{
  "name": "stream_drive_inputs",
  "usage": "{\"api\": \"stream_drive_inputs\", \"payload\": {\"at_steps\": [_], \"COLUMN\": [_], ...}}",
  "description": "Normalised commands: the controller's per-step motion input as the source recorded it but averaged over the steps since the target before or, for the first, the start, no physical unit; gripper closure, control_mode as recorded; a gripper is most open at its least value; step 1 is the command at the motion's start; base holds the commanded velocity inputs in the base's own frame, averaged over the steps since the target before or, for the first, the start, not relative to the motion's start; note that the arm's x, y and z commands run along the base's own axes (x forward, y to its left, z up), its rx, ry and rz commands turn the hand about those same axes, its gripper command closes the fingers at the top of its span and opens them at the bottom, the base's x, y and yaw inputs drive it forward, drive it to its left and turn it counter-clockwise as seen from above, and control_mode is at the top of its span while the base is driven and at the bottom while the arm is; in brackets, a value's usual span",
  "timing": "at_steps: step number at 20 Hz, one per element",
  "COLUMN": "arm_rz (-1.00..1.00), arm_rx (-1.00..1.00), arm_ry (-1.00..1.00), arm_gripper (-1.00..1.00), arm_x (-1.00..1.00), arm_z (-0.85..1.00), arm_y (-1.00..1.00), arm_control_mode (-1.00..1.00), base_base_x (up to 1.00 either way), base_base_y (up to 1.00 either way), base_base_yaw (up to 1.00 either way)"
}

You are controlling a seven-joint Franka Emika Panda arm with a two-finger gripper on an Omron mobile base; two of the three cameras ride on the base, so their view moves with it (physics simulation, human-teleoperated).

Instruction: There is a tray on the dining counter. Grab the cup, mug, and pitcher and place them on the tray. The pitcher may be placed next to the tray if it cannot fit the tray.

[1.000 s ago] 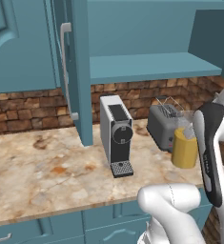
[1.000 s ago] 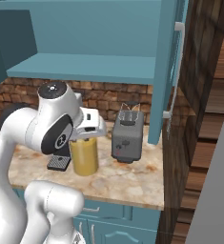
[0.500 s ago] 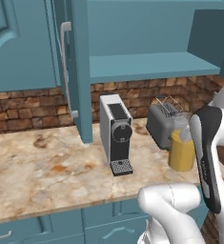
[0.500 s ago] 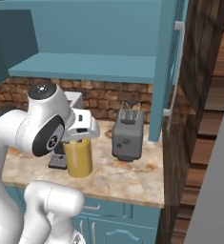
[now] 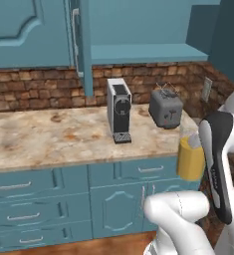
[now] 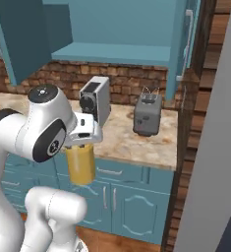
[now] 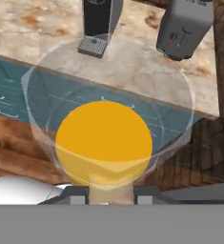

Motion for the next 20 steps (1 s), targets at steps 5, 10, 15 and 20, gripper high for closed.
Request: {"api": "stream_drive_inputs", "payload": {"at_steps": [5, 10, 15, 20], "arm_rz": [0.0, 0.0, 0.0, 0.0], "arm_rx": [0.0, 0.0, 0.0, 0.0], "arm_ry": [0.0, 0.0, 0.0, 0.0], "arm_gripper": [1.0, 1.0, 1.0, 1.0], "arm_x": [0.0, 0.0, 0.0, 0.0], "arm_z": [0.0, 0.0, 0.0, 0.0], "arm_y": [0.0, 0.0, 0.0, 0.0], "arm_control_mode": [1.0, 1.0, 1.0, 1.0], "base_base_x": [-0.93, -0.43, 0.09, 0.8], "base_base_y": [0.6, 0.97, 0.81, 0.32], "base_base_yaw": [0.5, 0.8, 0.95, 0.84]}}
